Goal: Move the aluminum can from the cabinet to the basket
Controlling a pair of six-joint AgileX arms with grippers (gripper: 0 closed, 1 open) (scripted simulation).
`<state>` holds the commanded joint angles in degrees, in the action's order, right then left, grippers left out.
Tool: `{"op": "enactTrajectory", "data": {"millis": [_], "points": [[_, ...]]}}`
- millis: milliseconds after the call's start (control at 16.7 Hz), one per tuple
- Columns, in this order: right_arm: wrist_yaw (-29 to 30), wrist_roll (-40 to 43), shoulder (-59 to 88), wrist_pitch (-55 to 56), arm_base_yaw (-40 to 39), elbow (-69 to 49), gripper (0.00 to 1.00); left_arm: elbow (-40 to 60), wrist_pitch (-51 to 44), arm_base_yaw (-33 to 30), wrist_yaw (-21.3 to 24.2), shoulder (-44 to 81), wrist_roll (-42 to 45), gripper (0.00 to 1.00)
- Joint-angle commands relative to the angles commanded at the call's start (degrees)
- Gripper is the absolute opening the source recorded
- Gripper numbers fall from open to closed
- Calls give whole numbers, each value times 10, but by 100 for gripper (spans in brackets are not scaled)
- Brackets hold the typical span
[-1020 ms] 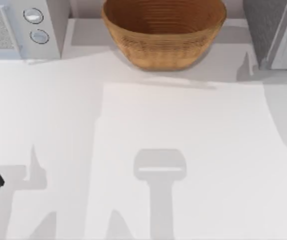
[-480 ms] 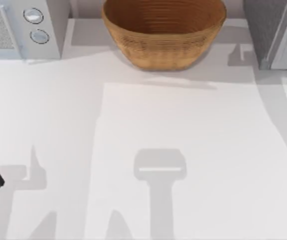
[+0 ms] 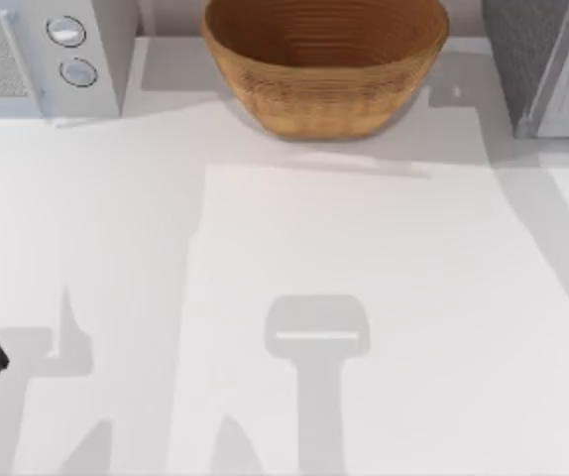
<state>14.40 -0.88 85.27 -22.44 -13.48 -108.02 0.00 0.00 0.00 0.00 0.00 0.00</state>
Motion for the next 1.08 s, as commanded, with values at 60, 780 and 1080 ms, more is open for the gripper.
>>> {"op": "enactTrajectory", "data": {"millis": [60, 780, 1080], "points": [[6, 1, 28, 4, -5, -19, 100, 0, 0, 0, 0, 0, 0, 100], [33, 0, 132, 10, -25, -122, 100, 0, 0, 0, 0, 0, 0, 100], [21, 1, 217, -17, -12, -234, 100, 0, 0, 0, 0, 0, 0, 100]]}}
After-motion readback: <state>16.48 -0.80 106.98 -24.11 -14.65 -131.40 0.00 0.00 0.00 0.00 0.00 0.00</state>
